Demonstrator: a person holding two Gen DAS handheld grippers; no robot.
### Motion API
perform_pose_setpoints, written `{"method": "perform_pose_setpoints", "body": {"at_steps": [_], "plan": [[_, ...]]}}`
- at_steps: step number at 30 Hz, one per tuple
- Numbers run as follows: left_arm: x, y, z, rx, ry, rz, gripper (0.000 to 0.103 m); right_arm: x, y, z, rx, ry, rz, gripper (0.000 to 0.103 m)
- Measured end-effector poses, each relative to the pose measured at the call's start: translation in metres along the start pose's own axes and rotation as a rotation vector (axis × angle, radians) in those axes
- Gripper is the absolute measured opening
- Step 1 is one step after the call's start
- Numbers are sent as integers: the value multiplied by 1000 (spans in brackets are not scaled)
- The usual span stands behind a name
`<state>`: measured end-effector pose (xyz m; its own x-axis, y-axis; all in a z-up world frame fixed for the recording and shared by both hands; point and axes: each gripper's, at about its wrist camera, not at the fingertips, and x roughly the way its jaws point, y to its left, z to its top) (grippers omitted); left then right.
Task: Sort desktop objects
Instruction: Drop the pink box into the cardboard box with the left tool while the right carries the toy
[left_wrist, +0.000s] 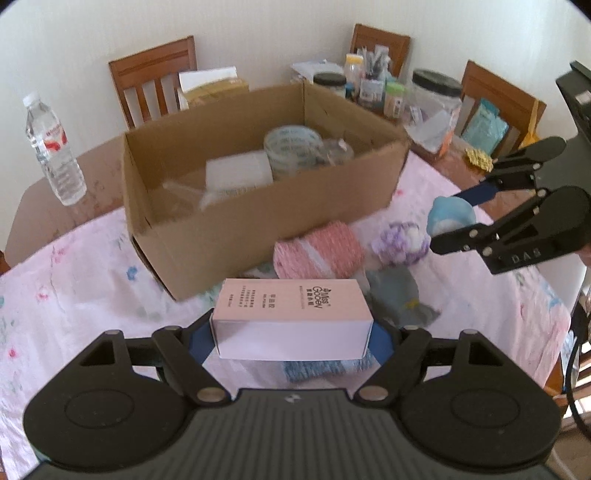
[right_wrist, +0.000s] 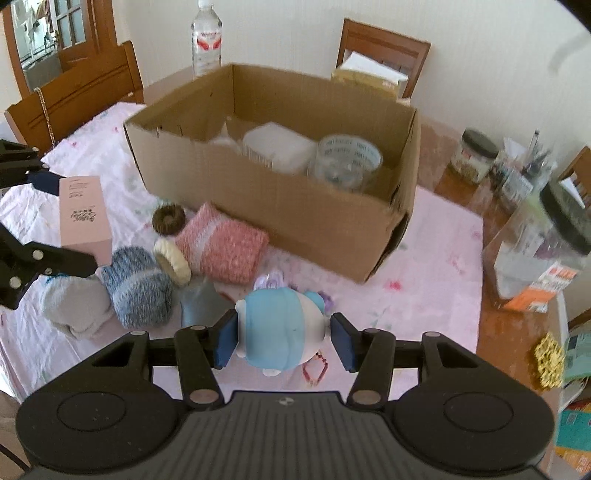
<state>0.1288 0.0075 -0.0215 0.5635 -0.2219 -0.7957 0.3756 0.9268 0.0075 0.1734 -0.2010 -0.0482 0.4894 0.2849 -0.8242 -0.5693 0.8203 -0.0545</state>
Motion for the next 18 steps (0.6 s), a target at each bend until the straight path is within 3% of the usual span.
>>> {"method": "perform_pose_setpoints", "body": {"at_steps": [18], "plan": [[-2, 35, 84, 23, -129, 37, 81, -19, -8, 76, -60, -112, -32, 59]]}}
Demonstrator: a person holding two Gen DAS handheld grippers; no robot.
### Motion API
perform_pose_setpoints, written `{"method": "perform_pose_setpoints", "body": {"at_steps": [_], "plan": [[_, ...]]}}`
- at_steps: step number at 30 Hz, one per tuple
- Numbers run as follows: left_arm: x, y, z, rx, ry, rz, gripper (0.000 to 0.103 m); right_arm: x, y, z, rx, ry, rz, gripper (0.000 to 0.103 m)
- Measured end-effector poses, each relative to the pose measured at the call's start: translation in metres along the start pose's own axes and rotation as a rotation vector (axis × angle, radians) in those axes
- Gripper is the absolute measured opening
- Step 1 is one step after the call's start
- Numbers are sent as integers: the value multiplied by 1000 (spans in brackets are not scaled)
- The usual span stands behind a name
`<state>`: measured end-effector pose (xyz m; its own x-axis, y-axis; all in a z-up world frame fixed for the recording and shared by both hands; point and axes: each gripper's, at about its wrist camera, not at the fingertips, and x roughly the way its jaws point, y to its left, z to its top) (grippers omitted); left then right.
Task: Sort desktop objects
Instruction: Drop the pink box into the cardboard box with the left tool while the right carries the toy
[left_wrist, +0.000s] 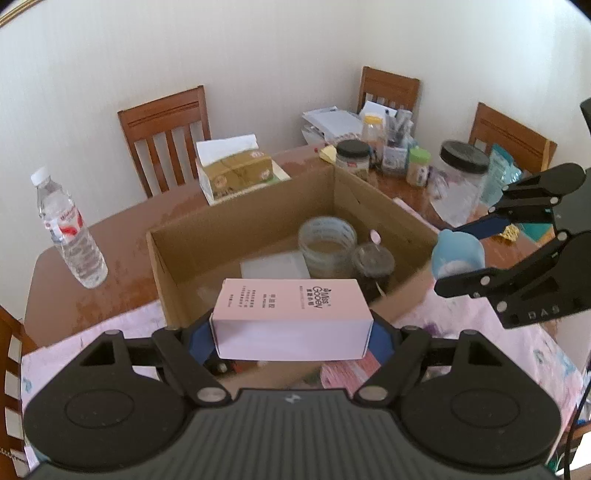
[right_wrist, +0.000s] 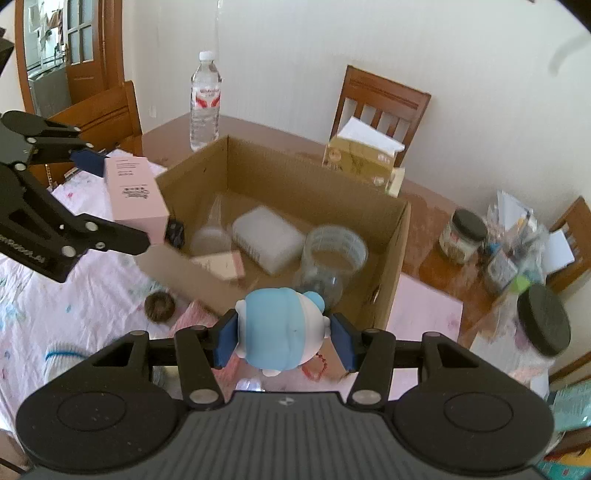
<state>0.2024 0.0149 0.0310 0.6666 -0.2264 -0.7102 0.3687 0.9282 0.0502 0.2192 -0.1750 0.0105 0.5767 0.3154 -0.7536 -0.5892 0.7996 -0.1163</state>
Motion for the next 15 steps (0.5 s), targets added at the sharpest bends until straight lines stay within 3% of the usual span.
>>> {"method": "perform_pose_setpoints", "body": {"at_steps": [8, 15], "plan": [[17, 17, 20, -12, 0, 19, 81, 12, -7, 33, -17, -21, 11, 59], [28, 20, 24, -14, 8, 22, 81, 20, -5, 38, -22, -17, 19, 59]]}}
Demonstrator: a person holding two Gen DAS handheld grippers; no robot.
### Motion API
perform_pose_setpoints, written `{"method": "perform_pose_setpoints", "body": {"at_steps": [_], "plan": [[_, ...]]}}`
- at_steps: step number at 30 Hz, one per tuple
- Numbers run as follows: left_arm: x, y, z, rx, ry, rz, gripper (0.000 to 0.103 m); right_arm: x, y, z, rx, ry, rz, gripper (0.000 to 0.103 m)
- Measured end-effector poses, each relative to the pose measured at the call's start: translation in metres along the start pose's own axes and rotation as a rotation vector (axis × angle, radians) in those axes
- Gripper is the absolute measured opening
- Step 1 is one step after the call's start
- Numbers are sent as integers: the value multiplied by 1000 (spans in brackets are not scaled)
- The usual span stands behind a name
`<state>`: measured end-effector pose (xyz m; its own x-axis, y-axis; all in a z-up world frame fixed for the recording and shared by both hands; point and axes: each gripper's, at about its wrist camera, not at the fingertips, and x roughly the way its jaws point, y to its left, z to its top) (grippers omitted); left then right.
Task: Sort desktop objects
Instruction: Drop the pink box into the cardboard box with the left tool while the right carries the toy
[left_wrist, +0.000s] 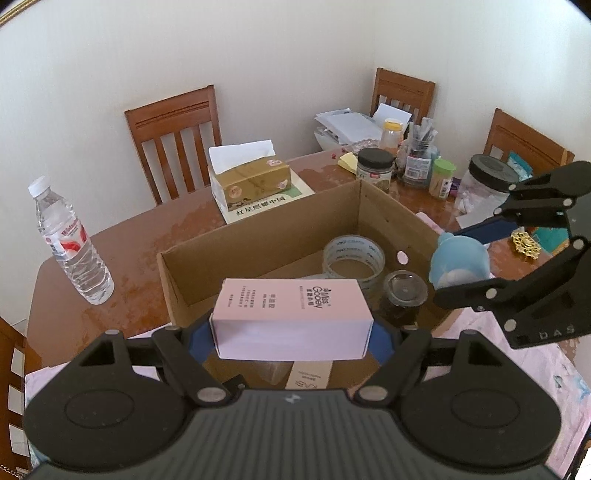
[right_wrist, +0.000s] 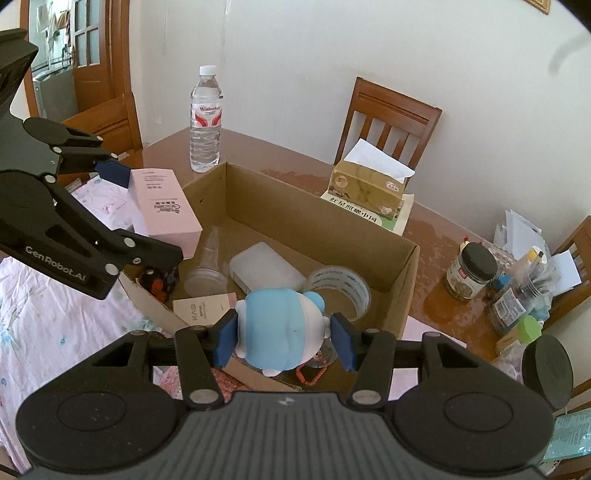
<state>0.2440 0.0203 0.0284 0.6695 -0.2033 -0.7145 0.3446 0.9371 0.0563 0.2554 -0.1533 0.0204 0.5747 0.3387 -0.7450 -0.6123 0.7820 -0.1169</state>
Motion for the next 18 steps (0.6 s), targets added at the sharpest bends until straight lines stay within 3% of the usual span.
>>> {"method": "perform_pose_setpoints", "body": {"at_steps": [18], "plan": [[1, 16, -6, -67, 42, 11, 89, 17, 9, 7, -3, 19, 38, 59]]}}
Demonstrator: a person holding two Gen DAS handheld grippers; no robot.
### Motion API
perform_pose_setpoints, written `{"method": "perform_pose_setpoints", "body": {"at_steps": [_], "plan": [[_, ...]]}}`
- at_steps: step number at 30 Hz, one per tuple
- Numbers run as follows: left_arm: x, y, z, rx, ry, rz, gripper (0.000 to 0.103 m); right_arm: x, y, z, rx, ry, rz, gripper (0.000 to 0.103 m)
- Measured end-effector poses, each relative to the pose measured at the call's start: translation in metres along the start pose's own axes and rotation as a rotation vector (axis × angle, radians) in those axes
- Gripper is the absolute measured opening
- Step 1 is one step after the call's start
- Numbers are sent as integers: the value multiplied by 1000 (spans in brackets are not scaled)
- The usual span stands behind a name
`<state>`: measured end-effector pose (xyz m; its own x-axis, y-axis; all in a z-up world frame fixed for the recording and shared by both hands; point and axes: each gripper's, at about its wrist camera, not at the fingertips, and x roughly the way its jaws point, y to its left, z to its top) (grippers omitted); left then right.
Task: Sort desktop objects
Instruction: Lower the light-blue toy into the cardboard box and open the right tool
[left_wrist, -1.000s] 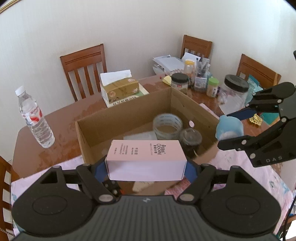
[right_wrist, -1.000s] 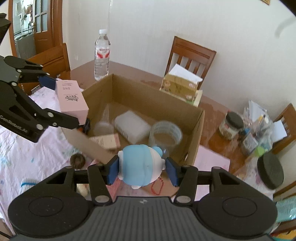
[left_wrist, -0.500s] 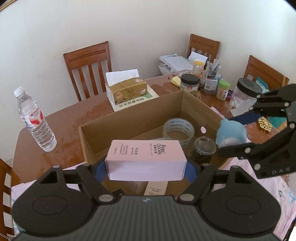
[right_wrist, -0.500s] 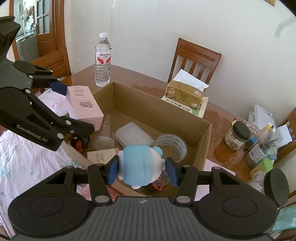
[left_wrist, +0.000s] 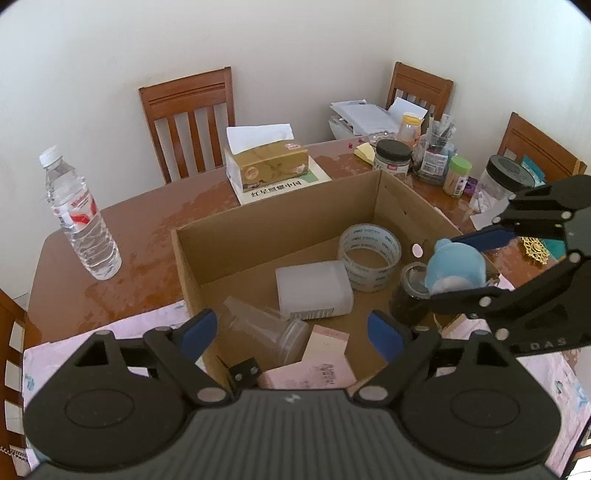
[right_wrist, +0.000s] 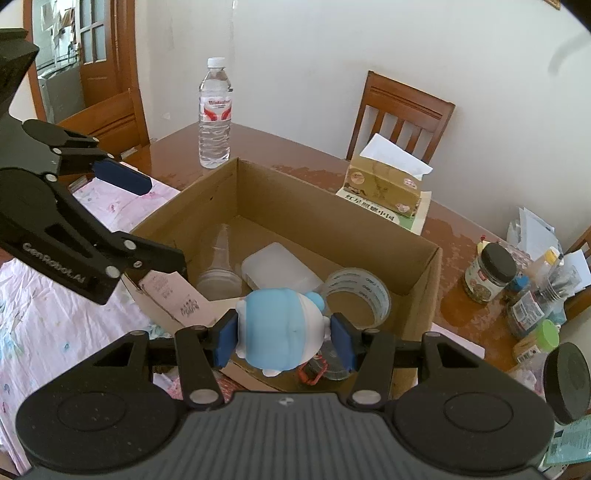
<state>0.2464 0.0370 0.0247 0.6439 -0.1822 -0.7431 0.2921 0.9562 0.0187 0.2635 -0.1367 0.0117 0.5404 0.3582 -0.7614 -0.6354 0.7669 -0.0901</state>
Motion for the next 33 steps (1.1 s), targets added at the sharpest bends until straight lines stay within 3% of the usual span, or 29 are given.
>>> {"method": "perform_pose_setpoints", "body": {"at_steps": [8, 9, 11, 12, 33], "plan": [[-18, 7, -15, -34, 4, -2, 89, 12, 10, 10, -37, 11, 12, 60], [-20, 7, -17, -35, 4, -1, 89, 13, 12, 11, -42, 11, 9, 62], [-24, 8, -21, -37, 5, 2, 89, 18, 14, 13, -49, 26, 5, 84], [-26, 8, -23, -40, 6, 4, 89, 19, 15, 14, -51, 26, 6, 86], [-41, -3, -69, -47, 19, -25, 90, -8, 24, -13, -5, 8, -5, 87]]}}
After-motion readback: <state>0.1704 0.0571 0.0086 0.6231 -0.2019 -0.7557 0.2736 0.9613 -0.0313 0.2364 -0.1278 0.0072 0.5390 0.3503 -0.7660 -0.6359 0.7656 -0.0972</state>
